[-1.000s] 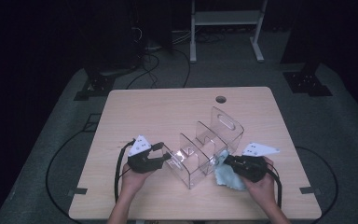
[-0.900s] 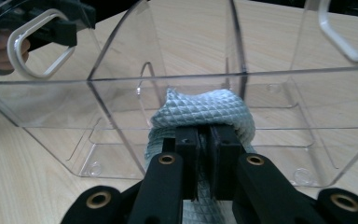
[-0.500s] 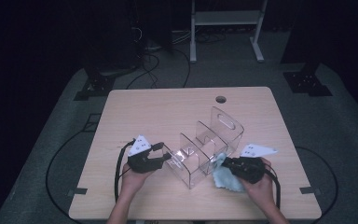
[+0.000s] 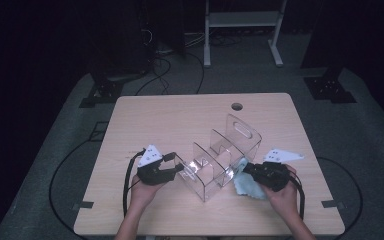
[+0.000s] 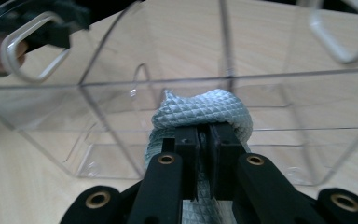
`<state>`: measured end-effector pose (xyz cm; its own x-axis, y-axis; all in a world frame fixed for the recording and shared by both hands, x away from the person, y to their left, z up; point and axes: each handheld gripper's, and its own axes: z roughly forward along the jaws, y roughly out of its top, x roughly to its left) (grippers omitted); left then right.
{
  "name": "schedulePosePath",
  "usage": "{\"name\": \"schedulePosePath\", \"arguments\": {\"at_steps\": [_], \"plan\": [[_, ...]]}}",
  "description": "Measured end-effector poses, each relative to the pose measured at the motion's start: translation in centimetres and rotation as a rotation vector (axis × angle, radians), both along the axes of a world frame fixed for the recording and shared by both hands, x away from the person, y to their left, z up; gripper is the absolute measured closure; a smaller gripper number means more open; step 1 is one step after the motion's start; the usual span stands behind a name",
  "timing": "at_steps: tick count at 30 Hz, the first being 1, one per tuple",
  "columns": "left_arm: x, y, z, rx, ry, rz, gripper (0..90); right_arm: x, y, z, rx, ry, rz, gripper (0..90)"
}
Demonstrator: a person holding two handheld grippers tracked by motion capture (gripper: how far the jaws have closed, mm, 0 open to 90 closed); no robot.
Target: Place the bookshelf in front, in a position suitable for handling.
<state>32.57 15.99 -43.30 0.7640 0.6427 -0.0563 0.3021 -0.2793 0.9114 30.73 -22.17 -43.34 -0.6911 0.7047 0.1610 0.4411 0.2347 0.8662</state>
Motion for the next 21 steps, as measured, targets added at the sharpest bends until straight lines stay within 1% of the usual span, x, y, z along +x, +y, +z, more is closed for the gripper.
{"name": "schedulePosePath", "arguments": {"at_steps": [2,4,5,6,7,9,11,14,15,17,20,21], "plan": [[0.0,0.0,0.0,0.001,-0.002,0.000,46.4,0.2,-0.3,0.1,0.013,0.002,-0.013,83.7],[0.0,0.0,0.0,0.001,-0.003,-0.001,46.4,-0.1,0.2,0.1,0.009,-0.001,-0.005,83.7],[0.0,0.0,0.0,0.002,-0.004,-0.002,46.4,-0.5,0.7,0.1,0.007,-0.007,0.035,83.7],[0.0,0.0,0.0,0.002,-0.004,-0.003,46.4,-0.7,1.0,0.2,0.006,-0.006,0.058,83.7],[0.0,0.0,0.0,0.003,-0.004,-0.002,46.4,-1.0,1.5,0.3,-0.007,-0.012,0.075,83.7],[0.0,0.0,0.0,0.002,-0.005,0.001,46.4,-1.2,1.8,0.6,-0.043,-0.028,0.077,83.7],[-0.1,0.0,0.0,0.002,-0.005,0.003,46.5,-0.7,1.1,0.9,-0.035,-0.027,0.039,83.7],[-0.1,-0.1,0.0,0.005,-0.005,0.001,46.5,0.1,-0.3,1.0,-0.010,-0.013,-0.029,83.6],[0.0,-0.1,0.0,0.004,-0.005,0.001,46.5,0.3,-0.4,0.9,0.004,-0.007,-0.028,83.6],[0.0,-0.1,0.0,0.000,-0.005,-0.001,46.4,0.0,-0.1,0.9,0.017,-0.003,-0.018,83.6],[0.0,-0.1,0.0,0.001,-0.005,-0.002,46.5,-0.8,1.1,0.9,0.039,0.006,0.053,83.6],[0.0,-0.1,0.0,0.003,-0.005,-0.001,46.5,-1.0,1.4,1.0,0.039,0.002,0.070,83.6]]}}
